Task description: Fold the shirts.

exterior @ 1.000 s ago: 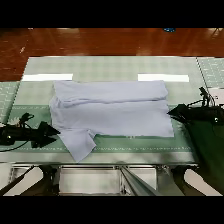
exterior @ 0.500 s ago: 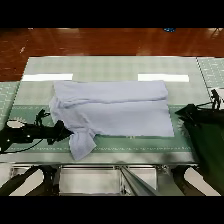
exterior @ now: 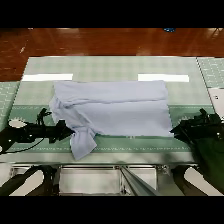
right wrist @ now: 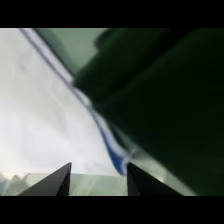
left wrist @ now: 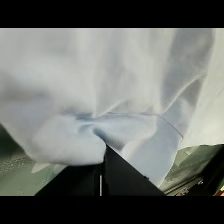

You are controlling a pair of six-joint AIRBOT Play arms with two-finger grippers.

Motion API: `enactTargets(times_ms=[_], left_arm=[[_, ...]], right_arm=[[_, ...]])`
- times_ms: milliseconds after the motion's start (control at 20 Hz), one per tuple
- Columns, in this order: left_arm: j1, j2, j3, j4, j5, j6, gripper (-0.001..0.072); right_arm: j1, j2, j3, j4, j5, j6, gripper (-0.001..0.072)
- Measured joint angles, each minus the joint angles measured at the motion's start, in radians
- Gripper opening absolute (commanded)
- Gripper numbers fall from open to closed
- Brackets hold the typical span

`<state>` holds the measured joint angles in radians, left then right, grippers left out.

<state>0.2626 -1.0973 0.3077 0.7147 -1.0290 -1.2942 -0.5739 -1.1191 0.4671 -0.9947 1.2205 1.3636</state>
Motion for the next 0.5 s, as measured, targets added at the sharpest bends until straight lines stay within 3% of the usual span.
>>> enactTargets(times_ms=[50,150,200,350,500], left_arm=[[0.000,0.000,0.000,0.000,0.000,0.000,0.0016],[0.000,0.000,0.000,-0.001,0.000,0.003,0.0016],[0.000,0.000,0.004,-0.001,0.000,0.006,0.0016],[0.018,-0.001,0.042,0.014,-0.002,0.022,0.0016],[0.041,0.000,0.137,0.011,-0.043,0.035,0.0015]], right_arm=[[0.017,-0.016,-0.002,0.026,-0.014,0.002,0.0392],[0.056,-0.050,0.005,0.064,-0.069,-0.001,0.0117],[0.076,-0.063,0.013,0.075,-0.101,-0.008,0.0017],[0.124,-0.084,0.074,0.095,-0.137,-0.058,0.0018],[0.144,-0.091,0.165,0.127,-0.081,-0.089,0.0017]])
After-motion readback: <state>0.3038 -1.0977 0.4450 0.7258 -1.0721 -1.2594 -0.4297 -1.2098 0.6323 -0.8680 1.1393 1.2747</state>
